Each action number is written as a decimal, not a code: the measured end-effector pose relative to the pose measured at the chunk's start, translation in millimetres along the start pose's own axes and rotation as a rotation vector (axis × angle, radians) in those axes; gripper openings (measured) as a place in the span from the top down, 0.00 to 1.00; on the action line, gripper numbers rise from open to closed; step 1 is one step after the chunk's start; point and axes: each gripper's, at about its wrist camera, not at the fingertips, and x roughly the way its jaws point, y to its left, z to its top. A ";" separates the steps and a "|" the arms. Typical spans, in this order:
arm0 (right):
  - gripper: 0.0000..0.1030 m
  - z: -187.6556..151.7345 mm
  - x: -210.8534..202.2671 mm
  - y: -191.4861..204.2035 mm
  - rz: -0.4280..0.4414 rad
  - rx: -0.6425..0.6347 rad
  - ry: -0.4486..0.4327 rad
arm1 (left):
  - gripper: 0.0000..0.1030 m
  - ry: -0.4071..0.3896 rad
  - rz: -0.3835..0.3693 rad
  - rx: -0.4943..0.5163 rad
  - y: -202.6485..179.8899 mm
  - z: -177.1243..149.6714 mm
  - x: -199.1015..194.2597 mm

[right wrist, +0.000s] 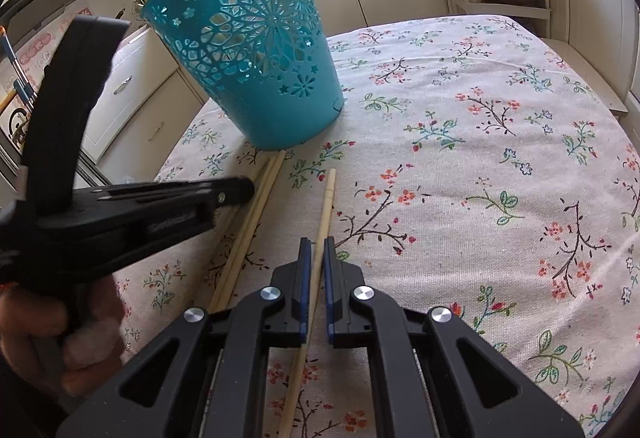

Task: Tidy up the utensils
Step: 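Grasp a chopstick from the bundle with the left gripper and drop it into the basket, then close the right gripper on the straddled chopstick, then lift the chopstick with the right gripper and drop it into the basket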

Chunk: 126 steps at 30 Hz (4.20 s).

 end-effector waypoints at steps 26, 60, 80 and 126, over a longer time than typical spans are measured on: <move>0.95 0.0 -0.7 -8.3 0.041 0.037 -0.003 | 0.95 -0.748 0.104 -0.102 3.7 158.4 -200.8; 0.77 -3.2 -2.2 14.0 -0.029 -0.078 0.009 | 0.20 -0.544 0.412 -0.210 64.5 -22.9 -95.6; 0.94 -12.5 -14.5 4.7 -0.089 0.005 0.032 | 0.11 -0.420 0.282 -0.190 66.9 -41.9 -35.3; 0.95 179.5 -150.3 86.7 0.121 -0.156 -0.522 | 0.10 -0.368 0.257 -0.178 67.8 -36.6 -24.4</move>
